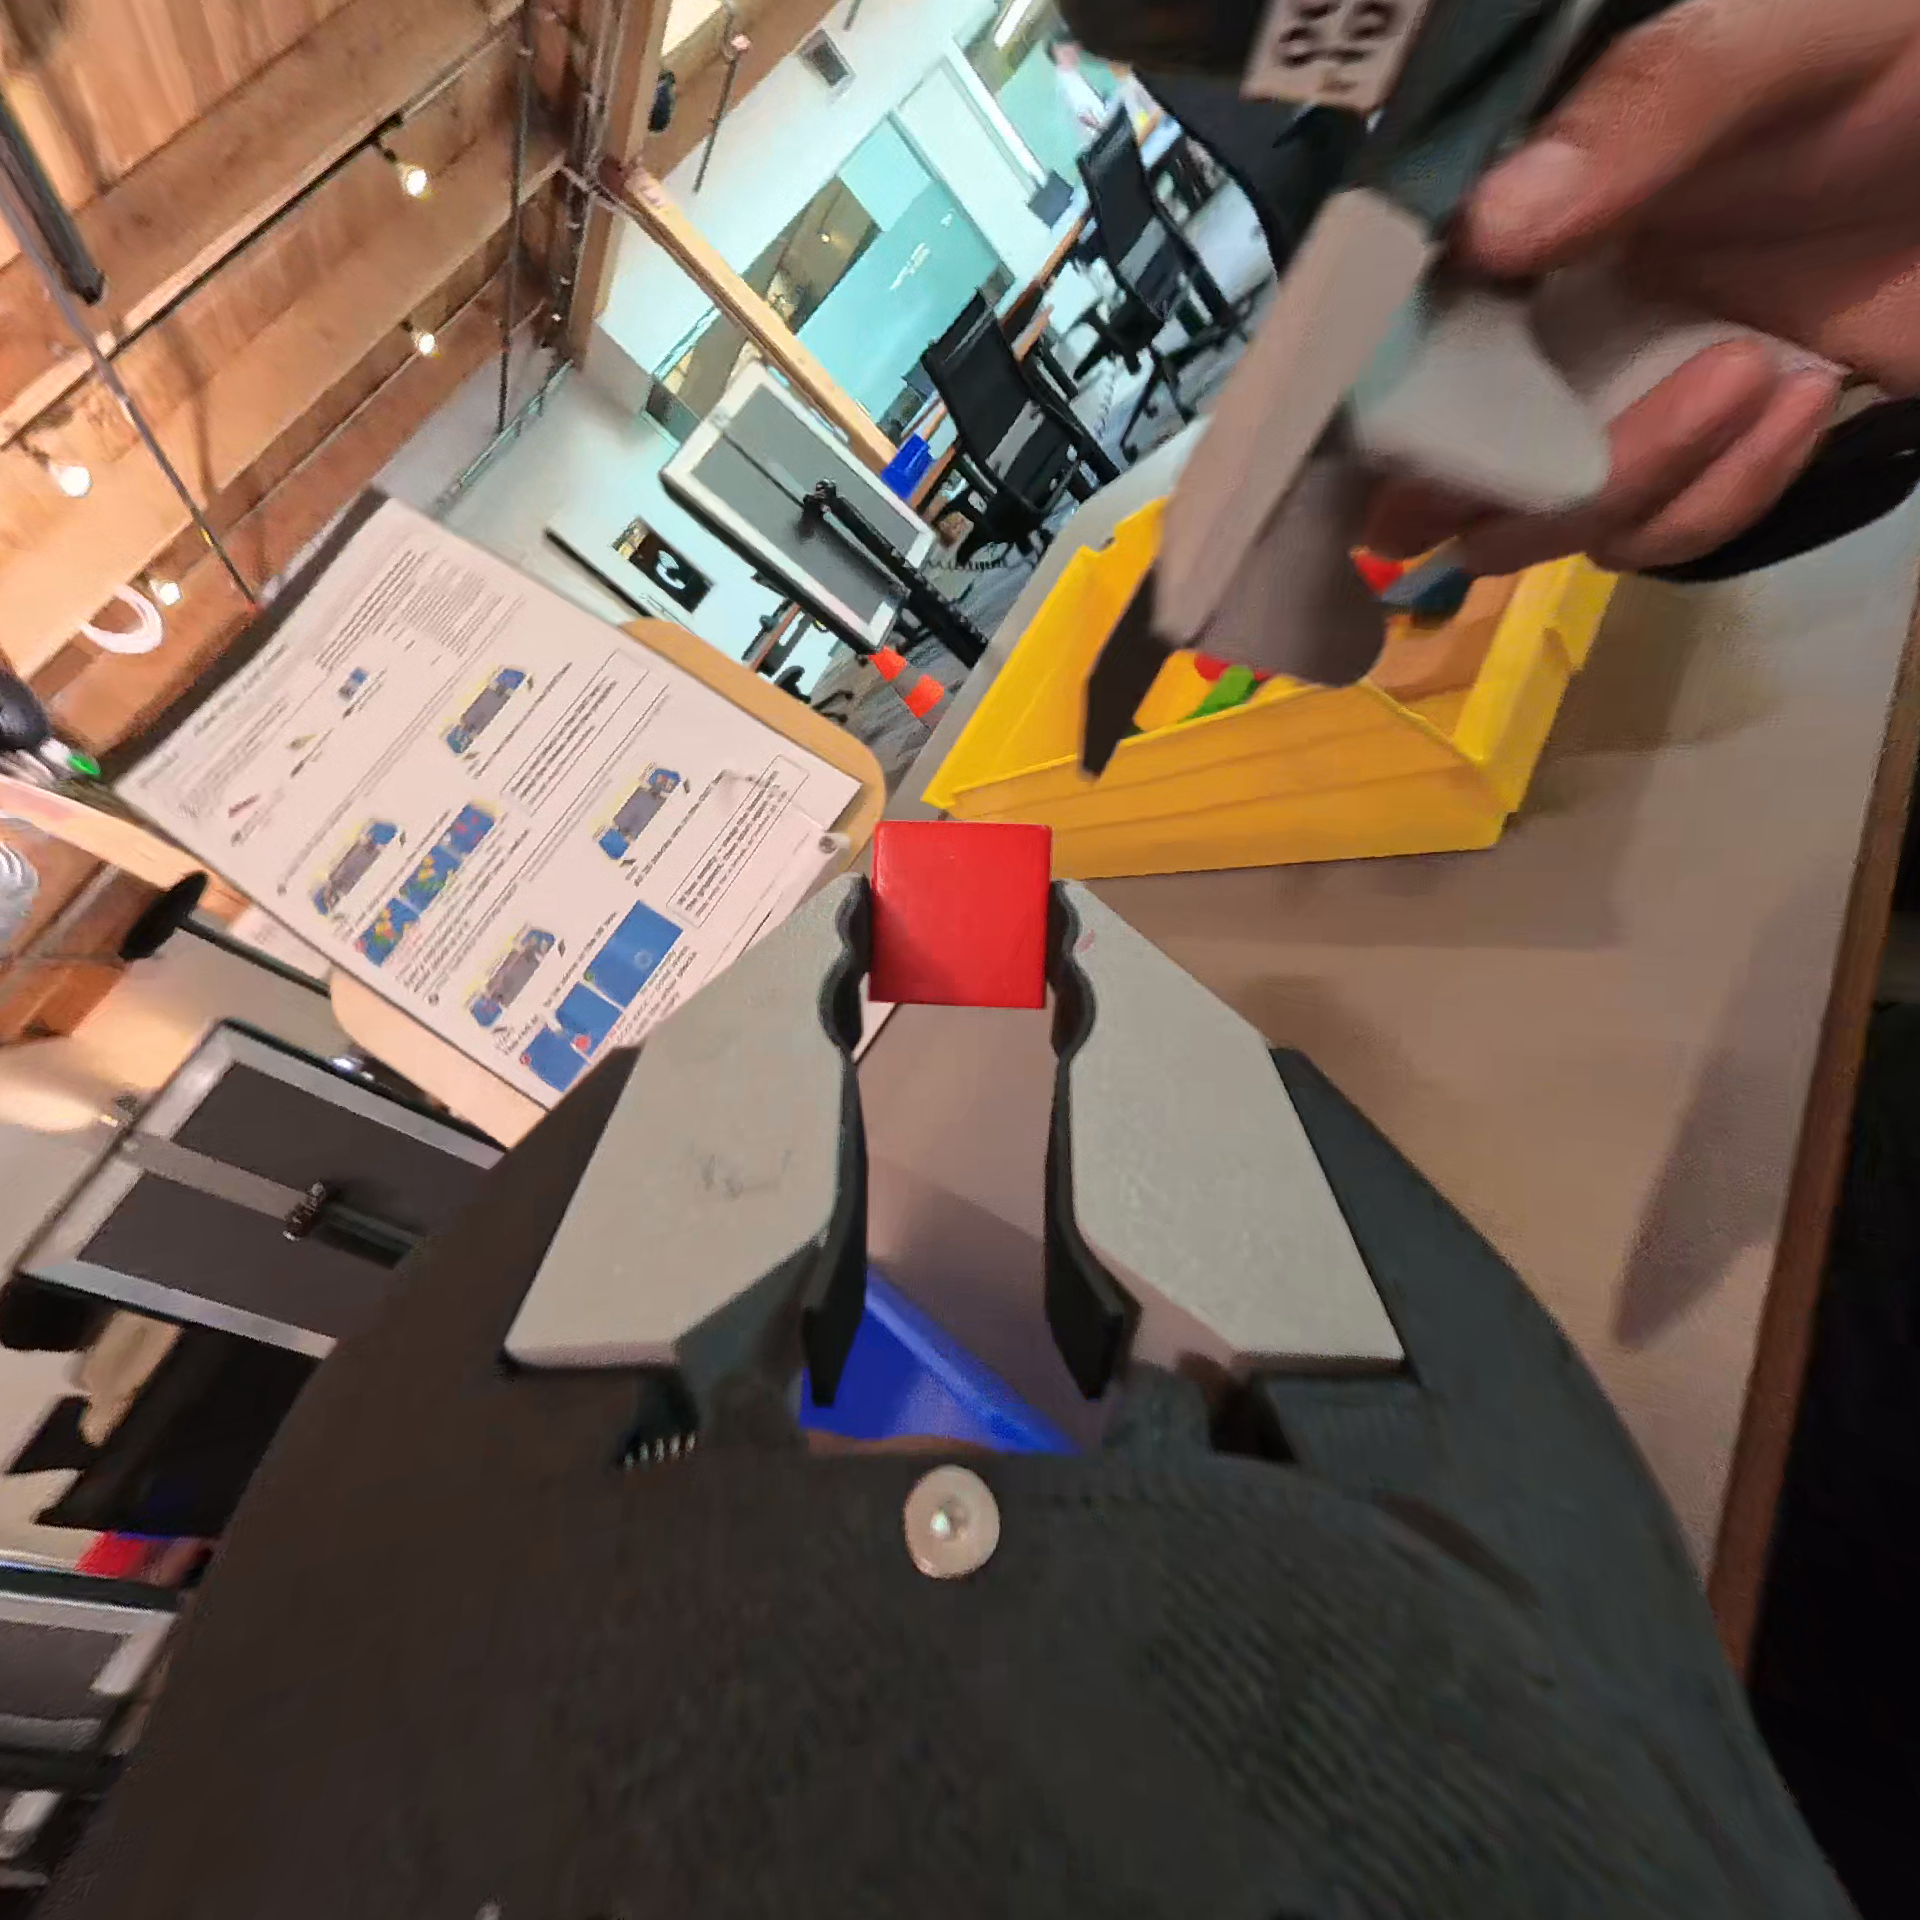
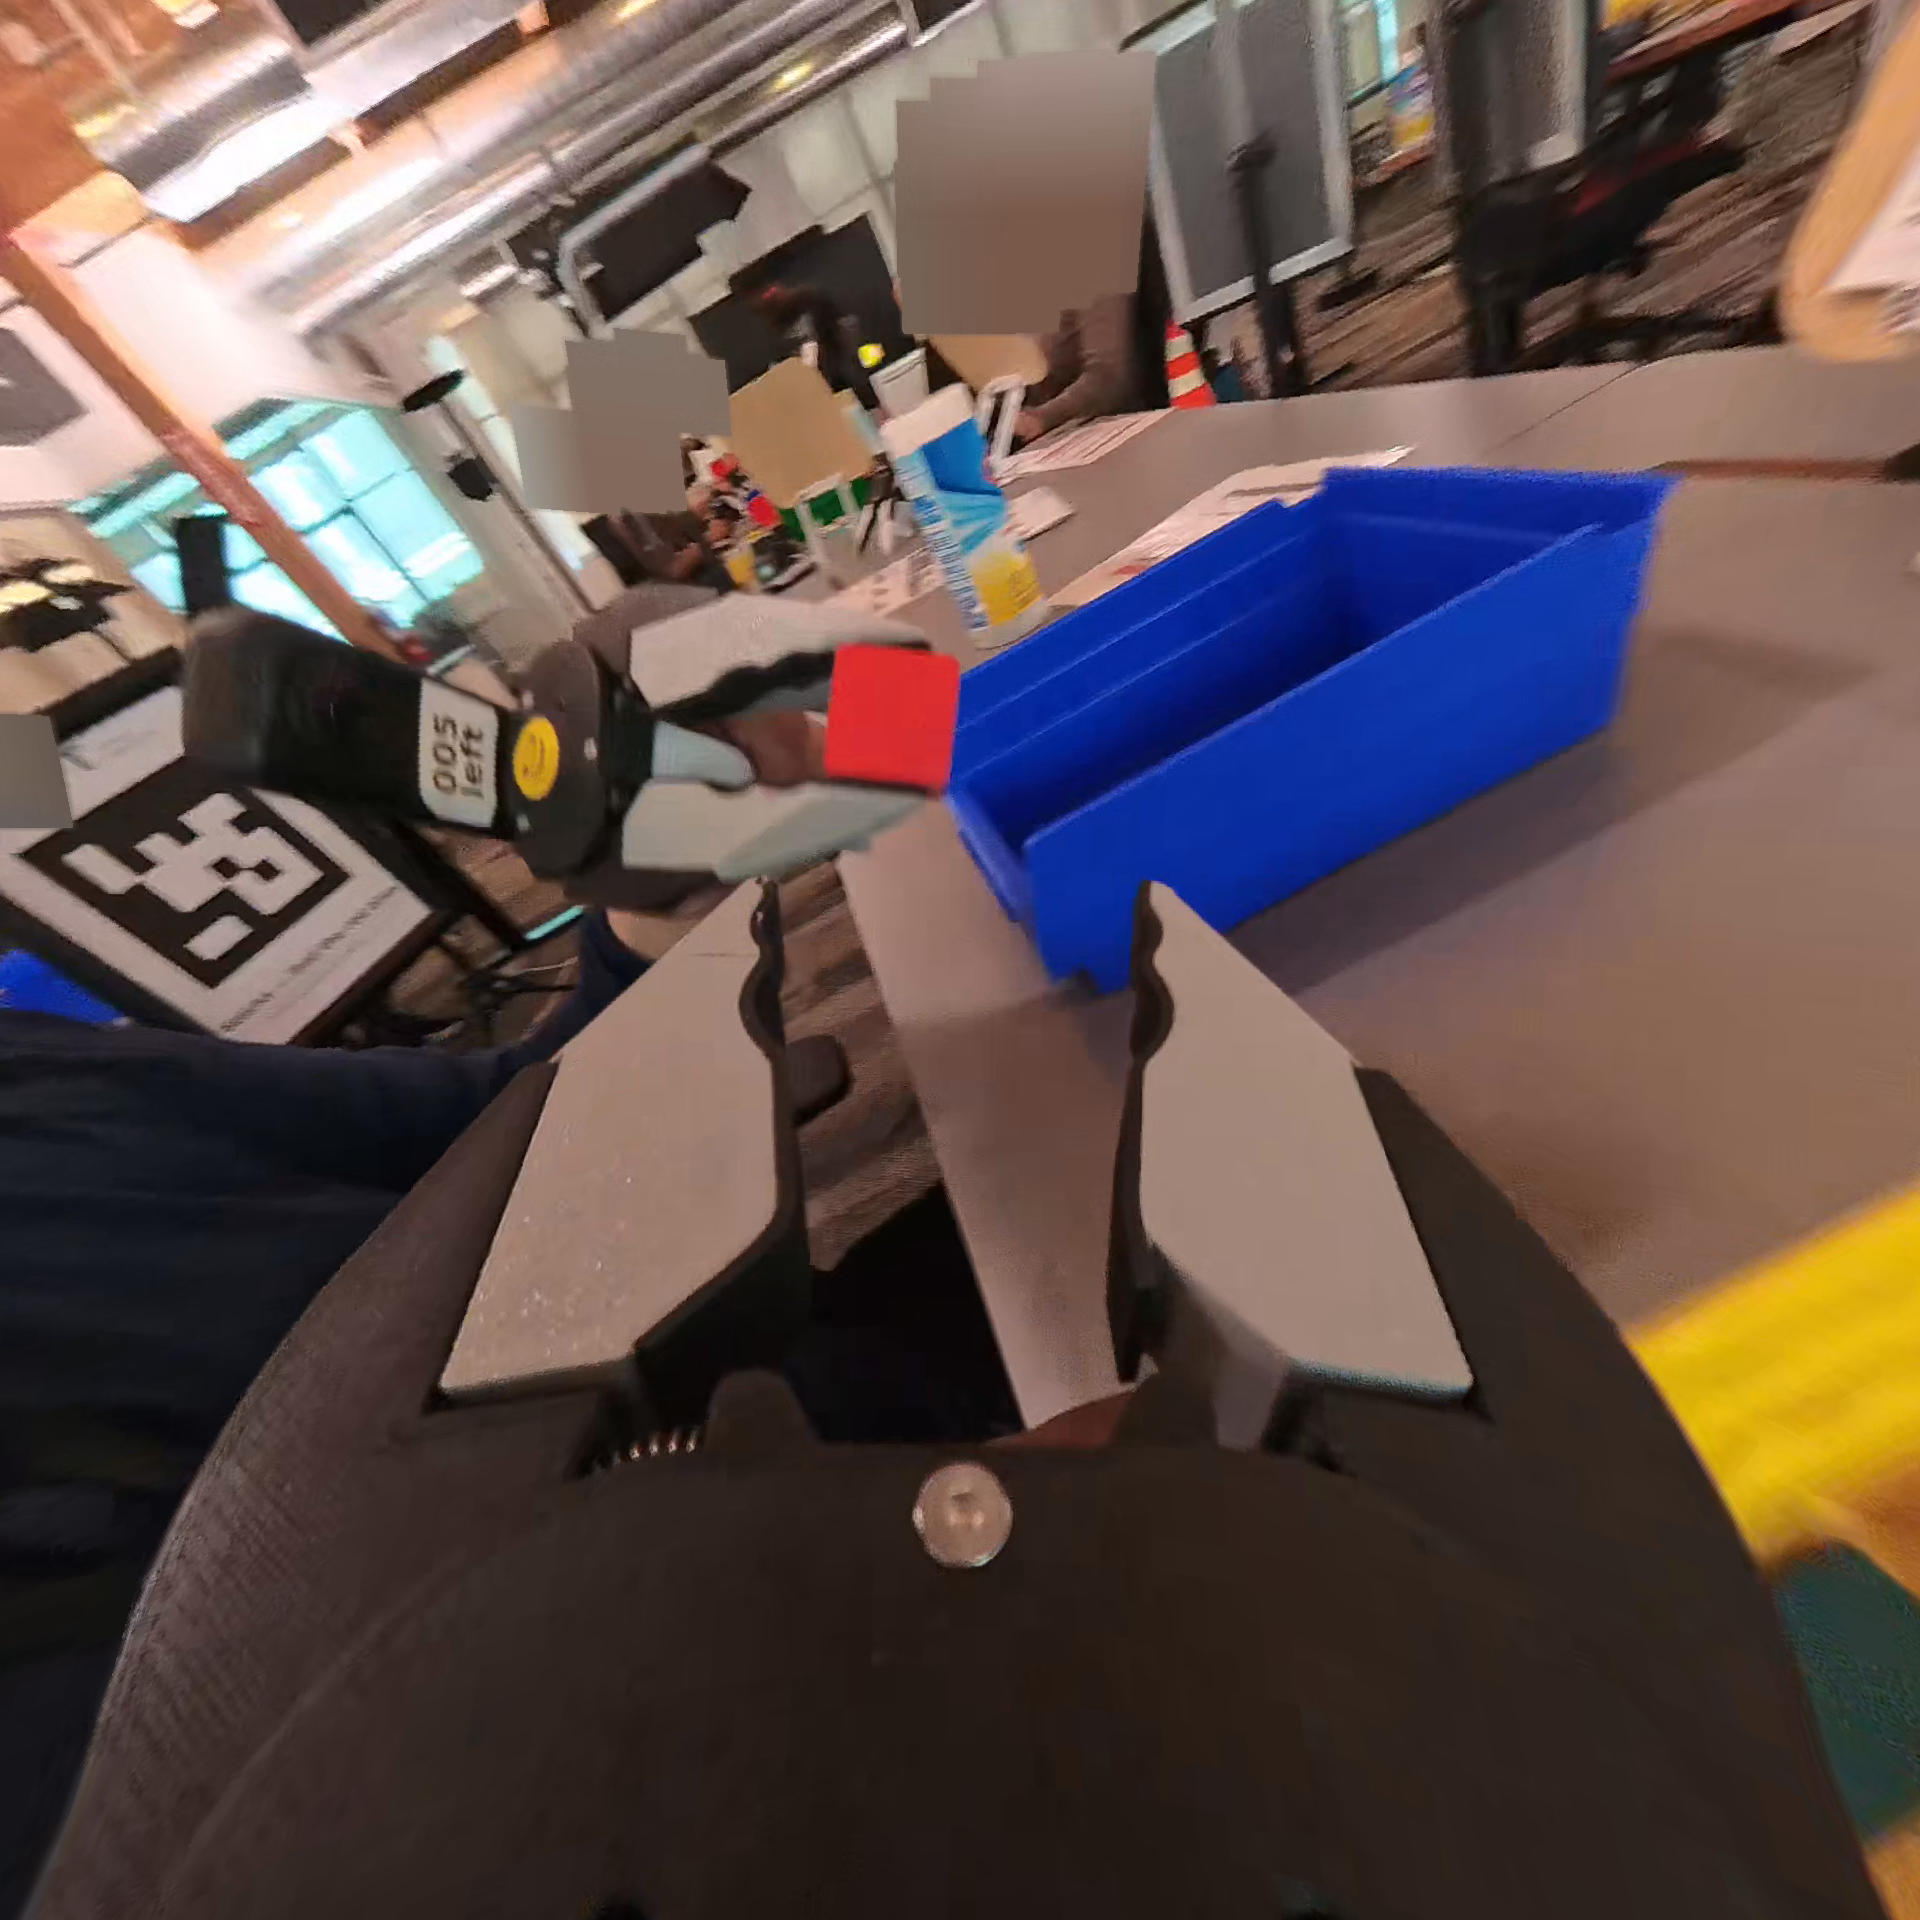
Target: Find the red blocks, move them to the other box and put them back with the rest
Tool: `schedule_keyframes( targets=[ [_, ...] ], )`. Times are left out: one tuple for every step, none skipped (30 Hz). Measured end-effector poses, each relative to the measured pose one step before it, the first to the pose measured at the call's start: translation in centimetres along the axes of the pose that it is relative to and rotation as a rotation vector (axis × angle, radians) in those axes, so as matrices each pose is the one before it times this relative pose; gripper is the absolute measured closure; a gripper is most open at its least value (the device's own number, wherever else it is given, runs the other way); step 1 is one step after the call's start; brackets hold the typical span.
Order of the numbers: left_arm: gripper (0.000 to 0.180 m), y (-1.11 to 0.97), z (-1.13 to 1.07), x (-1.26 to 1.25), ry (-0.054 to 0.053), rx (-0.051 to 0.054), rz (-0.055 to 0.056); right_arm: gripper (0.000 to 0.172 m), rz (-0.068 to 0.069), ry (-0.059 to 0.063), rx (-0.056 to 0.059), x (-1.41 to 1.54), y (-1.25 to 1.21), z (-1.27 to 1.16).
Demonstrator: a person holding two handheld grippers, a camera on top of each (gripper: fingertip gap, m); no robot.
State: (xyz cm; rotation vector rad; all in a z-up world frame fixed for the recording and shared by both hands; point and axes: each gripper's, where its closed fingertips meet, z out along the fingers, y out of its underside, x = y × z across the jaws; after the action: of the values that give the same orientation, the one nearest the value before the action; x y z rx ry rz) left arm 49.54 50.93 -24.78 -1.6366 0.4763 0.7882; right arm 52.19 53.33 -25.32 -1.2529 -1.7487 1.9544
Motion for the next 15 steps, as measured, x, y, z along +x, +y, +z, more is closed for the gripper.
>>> schedule_keyframes(
  targets=[
    [0.149,-0.302,0.294,0.873,0.0008,-0.0144,0.0515,0.106,0.0224,-0.0337,-0.0017,-0.562,0.307,0.851],
    [0.149,-0.276,0.259,0.600,-0.0067,-0.0092,0.0465,0.105,0.0232,-0.0357,-0.0070,-0.496,0.392,0.777],
    [0.149,-0.254,0.239,0.435,-0.0059,-0.0042,0.0207,0.104,0.0247,-0.0322,-0.0194,-0.341,0.600,0.694],
    [0.149,-0.246,0.284,0.625,0.0164,0.0024,-0.0016,0.105,0.0238,-0.0128,-0.0289,0.054,0.714,0.560],
    [0.149,-0.066,0.302,0.896,0.0382,-0.0025,-0.0051,0.108,0.0149,0.0114,-0.0128,0.460,0.395,0.354],
    [0.149,0.113,0.308,0.600,0.0173,-0.0060,0.0049,0.122,0.0051,0.0104,0.0163,0.437,-0.068,0.126],
    [0.149,0.178,0.255,0.064,-0.0151,-0.0038,0.0139,0.141,0.0081,-0.0007,0.0181,0.260,-0.129,0.007],
    [0.149,0.180,0.211,0.215,0.0034,-0.0017,0.0025,0.141,0.0066,0.0058,-0.0035,0.322,0.066,-0.041],
    [0.149,0.284,0.208,0.304,0.0179,-0.0061,-0.0118,0.141,-0.0125,0.0191,-0.0163,0.369,0.201,-0.087],
    [0.149,0.342,0.170,0.182,0.0160,-0.0104,-0.0132,0.141,-0.0278,0.0397,-0.0118,0.498,0.085,-0.175],
    [0.150,0.272,0.087,-0.130,-0.0012,-0.0053,-0.0208,0.141,-0.0375,0.0582,-0.0004,0.665,-0.183,-0.324],
    [0.150,0.226,0.036,-0.123,0.0020,-0.0015,-0.0244,0.140,-0.0418,0.0708,0.0089,0.798,-0.406,-0.507],
    [0.149,0.239,-0.009,-0.051,0.0091,-0.0022,-0.0214,0.141,-0.0433,0.0763,0.0106,0.920,-0.477,-0.668],
    [0.148,0.295,-0.036,-0.249,-0.0022,-0.0053,-0.0203,0.141,-0.0431,0.0792,0.0120,1.034,-0.532,-0.813],
    [0.148,0.408,-0.033,-0.432,-0.0121,-0.0129,-0.0161,0.141,-0.0410,0.0846,0.0201,1.207,-0.681,-0.966]
  ],
)
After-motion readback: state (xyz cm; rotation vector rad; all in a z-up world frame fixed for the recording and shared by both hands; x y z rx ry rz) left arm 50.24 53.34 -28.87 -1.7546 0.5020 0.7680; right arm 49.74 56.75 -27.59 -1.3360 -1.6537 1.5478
